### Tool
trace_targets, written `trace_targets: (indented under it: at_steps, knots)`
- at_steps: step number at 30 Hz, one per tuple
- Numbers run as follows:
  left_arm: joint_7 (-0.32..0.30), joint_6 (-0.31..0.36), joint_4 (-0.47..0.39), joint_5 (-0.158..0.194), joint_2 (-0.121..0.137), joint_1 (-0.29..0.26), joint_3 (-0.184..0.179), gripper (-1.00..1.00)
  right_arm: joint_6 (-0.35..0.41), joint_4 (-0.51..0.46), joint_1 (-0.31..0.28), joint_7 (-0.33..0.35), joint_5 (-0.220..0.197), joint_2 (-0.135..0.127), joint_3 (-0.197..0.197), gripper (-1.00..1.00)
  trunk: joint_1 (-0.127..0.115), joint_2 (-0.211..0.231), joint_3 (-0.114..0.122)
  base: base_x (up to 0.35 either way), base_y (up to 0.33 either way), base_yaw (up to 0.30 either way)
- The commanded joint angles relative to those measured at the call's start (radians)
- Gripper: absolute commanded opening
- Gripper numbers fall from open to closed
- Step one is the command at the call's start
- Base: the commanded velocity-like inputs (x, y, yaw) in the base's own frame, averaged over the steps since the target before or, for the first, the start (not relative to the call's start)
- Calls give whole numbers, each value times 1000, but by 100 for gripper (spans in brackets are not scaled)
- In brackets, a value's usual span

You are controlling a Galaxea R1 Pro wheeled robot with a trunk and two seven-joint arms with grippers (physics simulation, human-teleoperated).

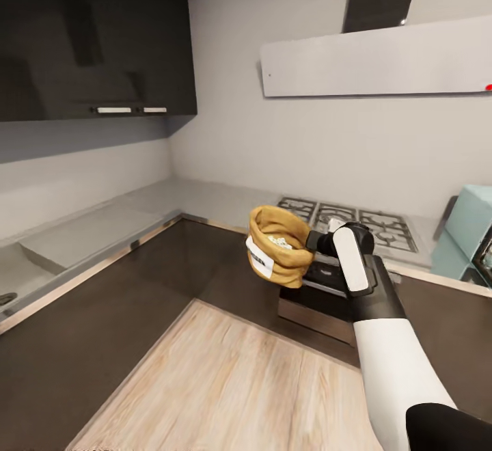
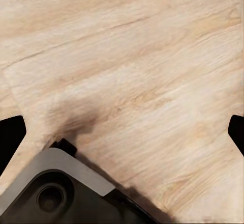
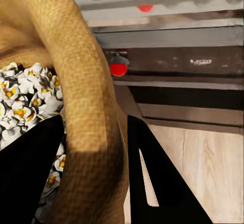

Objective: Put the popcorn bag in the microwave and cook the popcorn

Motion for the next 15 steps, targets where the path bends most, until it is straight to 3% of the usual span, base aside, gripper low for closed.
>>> trace_targets:
  at_steps: [1,15]
  knots:
    - [-2,8,-3,10,-1,0,3,100,2,0,-1,-10,-11,1,-1,-100,0,-1,-2,-347,-58,-277]
    - [-1,5,27,9,2,-4,3,100,2,2,-1,-16,-7,1,-3,-100,0,-1,-8,-323,-189,-277]
